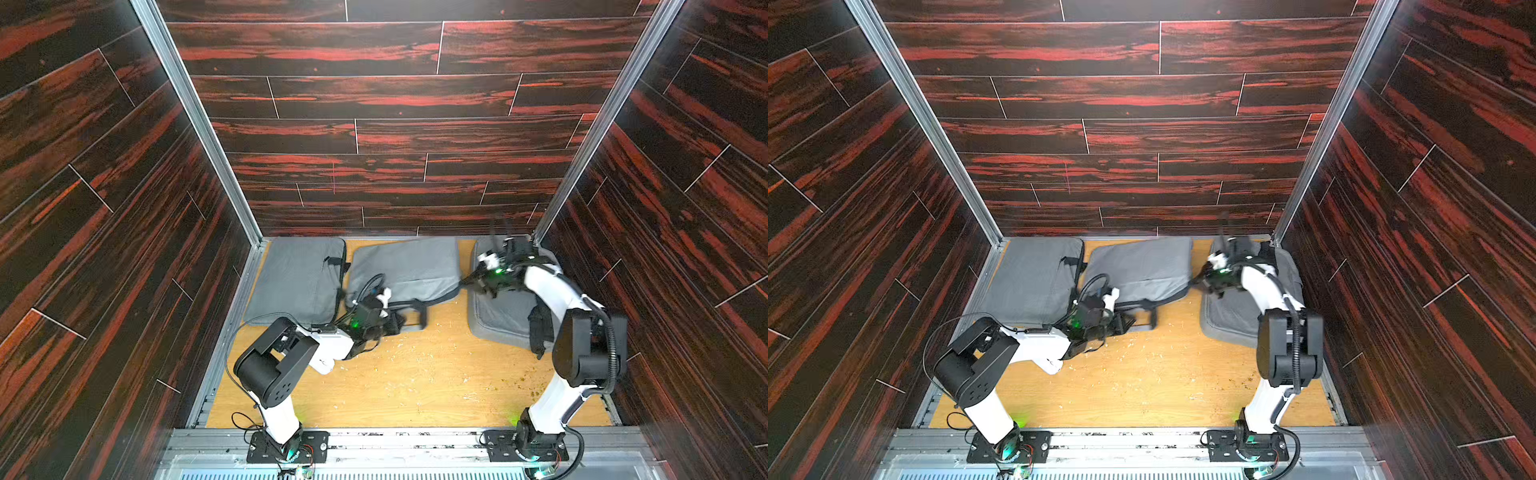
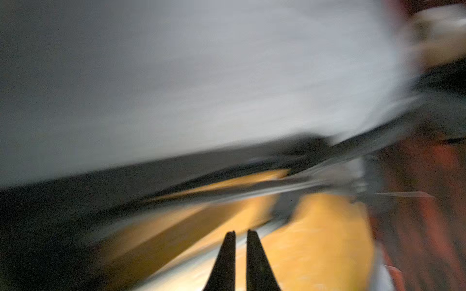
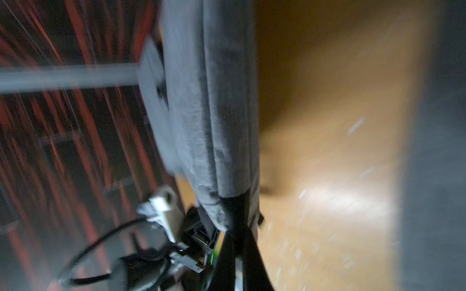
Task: Put the mouse into the laptop bag
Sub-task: Zip the zipper on the zippered laptop bag.
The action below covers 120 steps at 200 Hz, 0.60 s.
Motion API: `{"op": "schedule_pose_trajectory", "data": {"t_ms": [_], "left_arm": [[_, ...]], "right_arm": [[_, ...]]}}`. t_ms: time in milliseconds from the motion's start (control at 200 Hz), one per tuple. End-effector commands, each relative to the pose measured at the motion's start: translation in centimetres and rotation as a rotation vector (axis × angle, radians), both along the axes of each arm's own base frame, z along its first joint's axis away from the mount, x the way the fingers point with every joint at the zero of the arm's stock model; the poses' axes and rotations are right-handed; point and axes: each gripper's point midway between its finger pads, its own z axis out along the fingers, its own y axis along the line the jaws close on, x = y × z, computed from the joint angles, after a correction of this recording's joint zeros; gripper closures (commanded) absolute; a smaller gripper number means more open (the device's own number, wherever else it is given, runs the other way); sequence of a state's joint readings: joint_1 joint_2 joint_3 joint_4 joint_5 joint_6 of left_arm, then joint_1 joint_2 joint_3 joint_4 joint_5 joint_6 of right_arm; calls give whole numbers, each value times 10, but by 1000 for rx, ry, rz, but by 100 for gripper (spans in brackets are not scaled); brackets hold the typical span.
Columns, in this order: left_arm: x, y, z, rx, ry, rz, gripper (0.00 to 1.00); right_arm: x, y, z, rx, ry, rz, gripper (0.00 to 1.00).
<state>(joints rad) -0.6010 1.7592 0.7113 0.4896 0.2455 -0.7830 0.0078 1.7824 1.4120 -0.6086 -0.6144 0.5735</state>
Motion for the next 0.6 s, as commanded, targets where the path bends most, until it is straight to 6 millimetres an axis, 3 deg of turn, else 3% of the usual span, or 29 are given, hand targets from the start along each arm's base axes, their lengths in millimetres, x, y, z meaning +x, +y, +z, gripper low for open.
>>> {"op": "schedule_pose_trajectory", "data": {"t_ms": [0,30,125,145,256,311,361,416,506,596], "left_arm": [[-9,19,-23,69,97,41,94],[-9,16,-21,66,93,35,100],[-9,15,-20,70,92,35,100],[-8,14,-10,57,73,36,100],[-10,17,-3,64,67,39,100],[-10,20,4,83,59,41,89],[-11,25,13,106,48,48,73],[-12,30,27,129,25,50,61],[-11,42,55,181,-25,68,55],[-7,63,75,279,-66,125,52]], "right_arm": [[33,-23,23,-44,-144,-52,100],[32,-23,23,-45,-144,-52,100],[33,-23,25,-48,-148,-48,100],[34,-23,25,-47,-147,-48,100],[38,-22,27,-49,-152,-33,100],[42,-23,29,-61,-157,-22,100],[45,-24,33,-81,-165,-16,100],[48,-28,34,-140,-177,-20,84],[45,-36,35,-266,-203,-37,67],[29,-39,33,-394,-227,-64,61]]}}
